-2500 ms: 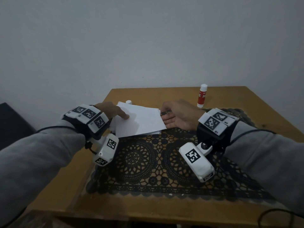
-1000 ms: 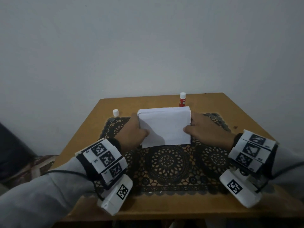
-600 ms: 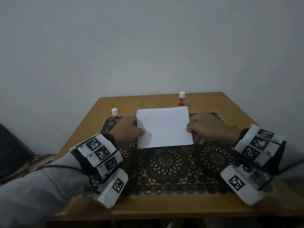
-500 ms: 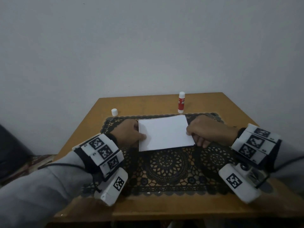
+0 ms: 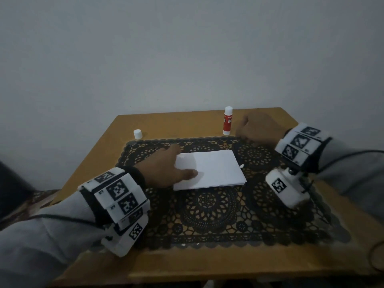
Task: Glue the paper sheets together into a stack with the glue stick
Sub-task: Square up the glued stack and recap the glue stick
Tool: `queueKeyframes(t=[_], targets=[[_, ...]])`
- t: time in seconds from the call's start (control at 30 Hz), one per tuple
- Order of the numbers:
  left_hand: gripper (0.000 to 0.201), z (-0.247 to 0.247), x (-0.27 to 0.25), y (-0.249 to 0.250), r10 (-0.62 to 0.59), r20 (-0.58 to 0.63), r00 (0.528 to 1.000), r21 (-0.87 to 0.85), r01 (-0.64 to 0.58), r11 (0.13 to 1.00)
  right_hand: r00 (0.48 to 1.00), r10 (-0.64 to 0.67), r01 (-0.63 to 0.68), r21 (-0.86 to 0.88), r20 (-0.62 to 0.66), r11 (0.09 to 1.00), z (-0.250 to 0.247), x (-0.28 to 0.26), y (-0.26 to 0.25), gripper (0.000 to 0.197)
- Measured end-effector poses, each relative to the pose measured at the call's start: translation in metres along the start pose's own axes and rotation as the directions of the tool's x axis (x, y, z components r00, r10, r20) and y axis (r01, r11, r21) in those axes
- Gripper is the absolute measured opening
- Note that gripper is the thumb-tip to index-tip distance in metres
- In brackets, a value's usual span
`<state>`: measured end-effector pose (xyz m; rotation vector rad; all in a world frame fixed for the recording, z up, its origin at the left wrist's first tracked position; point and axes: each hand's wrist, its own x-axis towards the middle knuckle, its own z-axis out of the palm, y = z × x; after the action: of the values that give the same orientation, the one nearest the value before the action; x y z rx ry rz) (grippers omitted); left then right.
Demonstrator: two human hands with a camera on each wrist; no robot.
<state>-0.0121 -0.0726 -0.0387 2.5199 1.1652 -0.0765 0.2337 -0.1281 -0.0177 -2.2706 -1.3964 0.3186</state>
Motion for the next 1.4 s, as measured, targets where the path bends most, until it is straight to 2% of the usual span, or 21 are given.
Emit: queueKeyframes(t=[0.07,0.17,0.37,0.43,0.5,0.57,0.63,0.67,0.73,0.83,0.9,0.97,1.03,1.13,1.23,1.3,1.4], targets=[[0.051,-0.005,0.002,-0.002,-0.017,-0.012,1.000,-0.090,0.016,0.996,0.999,0.038,-0.037,0.145,-0.003,0.989,0.007,0.021,0.003,0.027],[0.041,-0.009,0.001,-0.005,0.011,0.013,1.000,-0.135,-0.009,0.991,0.998,0.056,-0.057,0.253,0.008,0.966,0.019,0.046,0.002,0.026],[0.049,-0.007,-0.003,-0.009,0.057,0.016,0.998,-0.121,-0.055,0.991,0.996,0.082,-0.087,0.158,0.035,0.984,0.035,0.073,0.004,0.020],[0.050,-0.007,-0.003,-0.010,0.044,0.028,0.999,-0.138,-0.040,0.990,0.999,0.049,-0.047,0.146,-0.009,0.988,0.034,0.070,0.004,0.016],[0.046,-0.007,-0.004,-0.010,0.029,0.022,0.999,-0.180,-0.024,0.983,0.996,-0.042,0.050,0.088,-0.083,0.995,0.029,0.060,0.000,0.014],[0.040,-0.006,-0.004,-0.007,0.024,-0.073,0.997,-0.191,-0.037,0.981,0.984,-0.157,0.160,0.036,-0.087,0.986,0.023,0.042,-0.007,0.011],[0.034,-0.007,-0.004,-0.004,0.047,-0.277,0.960,-0.223,-0.112,0.969,0.961,-0.278,0.278,0.098,-0.010,0.956,0.019,0.018,-0.016,0.009],[0.029,-0.009,-0.005,0.000,0.047,-0.350,0.936,-0.294,-0.158,0.943,0.944,-0.328,0.317,0.178,0.039,0.932,0.018,0.004,-0.020,0.010],[0.025,-0.011,-0.005,0.008,0.017,-0.372,0.928,-0.521,-0.224,0.824,0.912,-0.399,0.356,0.299,0.096,0.885,0.017,-0.023,-0.029,0.012],[0.031,-0.014,-0.007,0.021,0.013,-0.264,0.964,-0.785,-0.223,0.578,0.877,-0.468,0.399,0.373,0.112,0.838,0.016,-0.052,-0.041,0.011],[0.034,-0.015,-0.009,0.026,0.046,-0.221,0.974,-0.849,-0.215,0.483,0.863,-0.486,0.393,0.417,0.141,0.820,0.015,-0.063,-0.047,0.015],[0.033,-0.015,-0.011,0.029,0.060,-0.241,0.969,-0.855,-0.241,0.459,0.861,-0.473,0.344,0.475,0.184,0.810,0.014,-0.068,-0.050,0.020],[0.026,-0.015,-0.012,0.030,0.018,-0.306,0.952,-0.843,-0.280,0.460,0.854,-0.445,0.218,0.592,0.269,0.776,0.012,-0.072,-0.049,0.025],[0.015,-0.012,-0.016,0.028,-0.049,-0.365,0.930,-0.823,-0.297,0.484,0.798,-0.429,0.061,0.652,0.424,0.756,0.007,-0.075,-0.044,0.027],[0.015,-0.007,-0.018,0.027,-0.043,-0.361,0.932,-0.823,-0.297,0.484,0.775,-0.423,0.049,0.623,0.469,0.781,0.007,-0.075,-0.039,0.024],[0.017,-0.004,-0.017,0.026,-0.054,-0.359,0.932,-0.831,-0.293,0.473,0.799,-0.413,0.078,0.606,0.437,0.792,0.011,-0.076,-0.040,0.019],[0.022,0.002,-0.016,0.026,-0.082,-0.383,0.920,-0.831,-0.304,0.465,0.867,-0.390,0.179,0.538,0.309,0.824,0.021,-0.079,-0.042,0.017]])
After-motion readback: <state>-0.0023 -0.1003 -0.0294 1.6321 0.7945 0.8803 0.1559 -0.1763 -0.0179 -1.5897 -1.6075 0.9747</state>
